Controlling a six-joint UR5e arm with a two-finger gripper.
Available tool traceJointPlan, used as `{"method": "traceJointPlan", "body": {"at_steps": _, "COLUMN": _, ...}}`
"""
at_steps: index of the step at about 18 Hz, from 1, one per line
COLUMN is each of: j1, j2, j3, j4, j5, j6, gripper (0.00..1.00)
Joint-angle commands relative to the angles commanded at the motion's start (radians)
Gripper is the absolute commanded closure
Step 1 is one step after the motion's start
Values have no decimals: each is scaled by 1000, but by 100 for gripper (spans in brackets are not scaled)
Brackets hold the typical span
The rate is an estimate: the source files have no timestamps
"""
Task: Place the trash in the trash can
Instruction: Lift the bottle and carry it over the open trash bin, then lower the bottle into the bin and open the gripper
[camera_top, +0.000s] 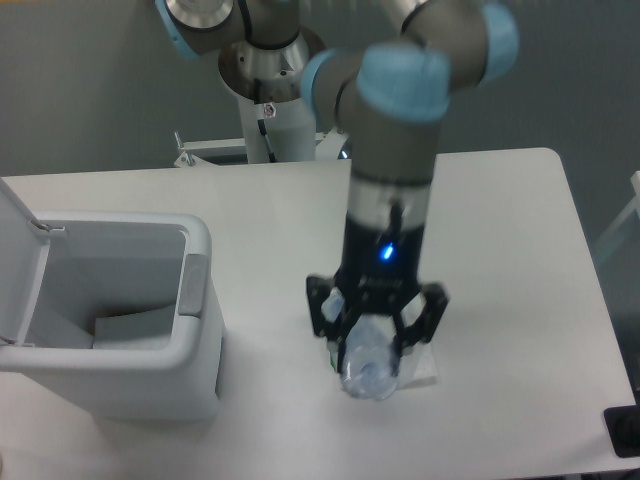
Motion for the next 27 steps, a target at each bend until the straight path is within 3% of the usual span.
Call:
{"method": "traceJointPlan", "body": {"at_steps": 3, "j1": -12, "j2": 45, "j3": 5, "j4": 58, "j5": -2, "j6": -83, "gripper": 41}}
{"method": "traceJointPlan", "body": {"at_steps": 8, "j1": -116, "j2": 103, "j3": 2, "j4": 63, "j5": -2, "j6": -161, "gripper": 41}}
{"method": "traceJointPlan", "body": {"at_steps": 13, "j1": -208, "j2": 101, "j3": -11, "j4": 63, "j5": 0, "j6": -177, "gripper": 41}}
{"method": "traceJointPlan", "body": {"at_steps": 19, "j1": -297, "j2": 98, "j3": -92, "j4": 63, "j5": 0, "j6": -169, "gripper": 41}}
{"method": "traceJointPlan", "body": {"at_steps": 22, "j1": -313, "j2": 103, "j3": -152, "j4": 65, "j5": 0, "j6": -167, "gripper": 41}}
{"method": "traceJointPlan", "body": {"at_steps": 27, "j1": -327, "j2": 97, "j3": -179, "j4": 66, "j5": 2, "j6": -163, "gripper": 38}}
